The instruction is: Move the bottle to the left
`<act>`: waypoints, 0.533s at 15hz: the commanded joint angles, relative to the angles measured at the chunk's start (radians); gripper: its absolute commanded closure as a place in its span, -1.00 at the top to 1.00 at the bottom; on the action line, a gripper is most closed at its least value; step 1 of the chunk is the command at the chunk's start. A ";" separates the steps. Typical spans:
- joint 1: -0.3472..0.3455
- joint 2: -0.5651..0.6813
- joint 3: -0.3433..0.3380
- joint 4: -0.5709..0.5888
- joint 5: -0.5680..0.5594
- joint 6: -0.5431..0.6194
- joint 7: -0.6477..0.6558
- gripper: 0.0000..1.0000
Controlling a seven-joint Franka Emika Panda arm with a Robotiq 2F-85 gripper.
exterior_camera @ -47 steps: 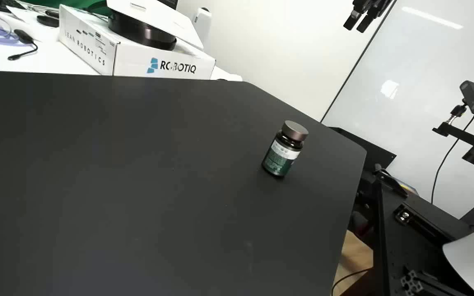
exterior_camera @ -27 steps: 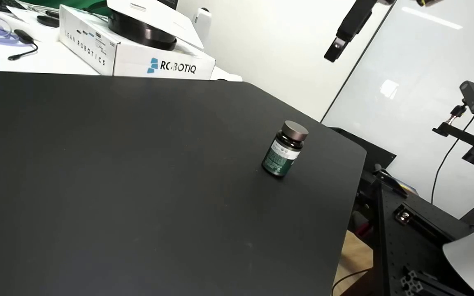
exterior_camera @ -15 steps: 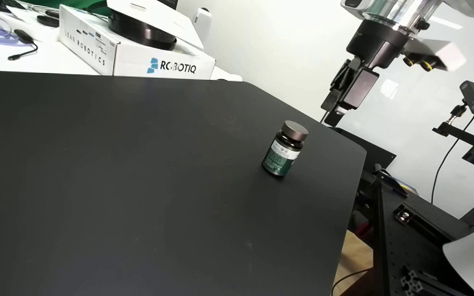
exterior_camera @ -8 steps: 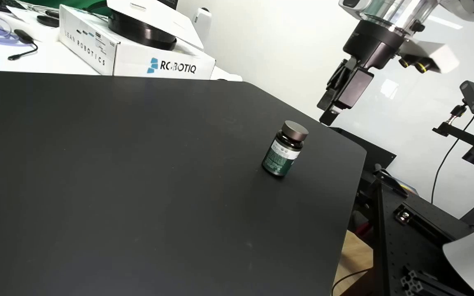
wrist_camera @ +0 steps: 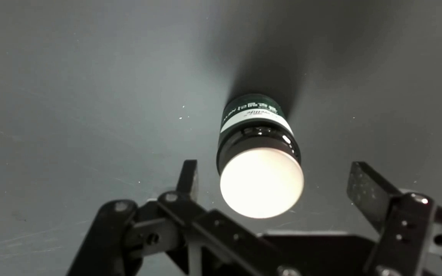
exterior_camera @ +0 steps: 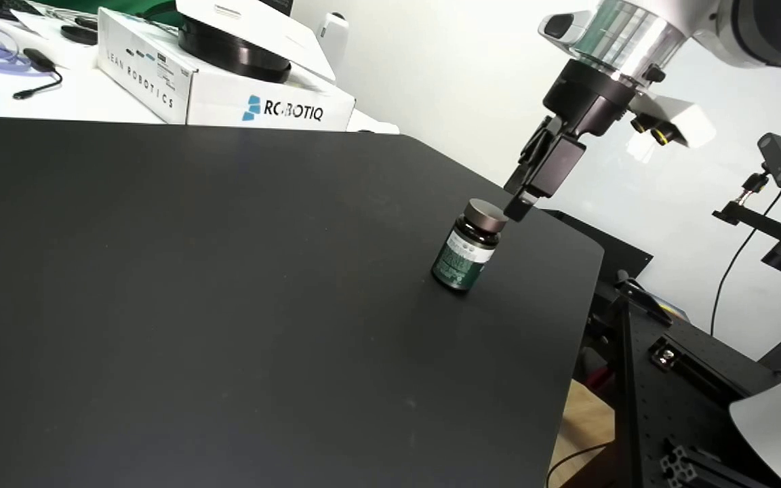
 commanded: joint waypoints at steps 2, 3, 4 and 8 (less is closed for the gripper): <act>-0.019 0.065 -0.004 0.028 -0.029 0.052 -0.004 1.00; -0.023 0.074 -0.003 0.027 -0.041 0.075 0.002 0.50; -0.024 0.082 -0.004 0.028 -0.042 0.087 0.000 0.48; -0.017 0.110 -0.007 0.029 -0.003 0.124 -0.031 -0.07</act>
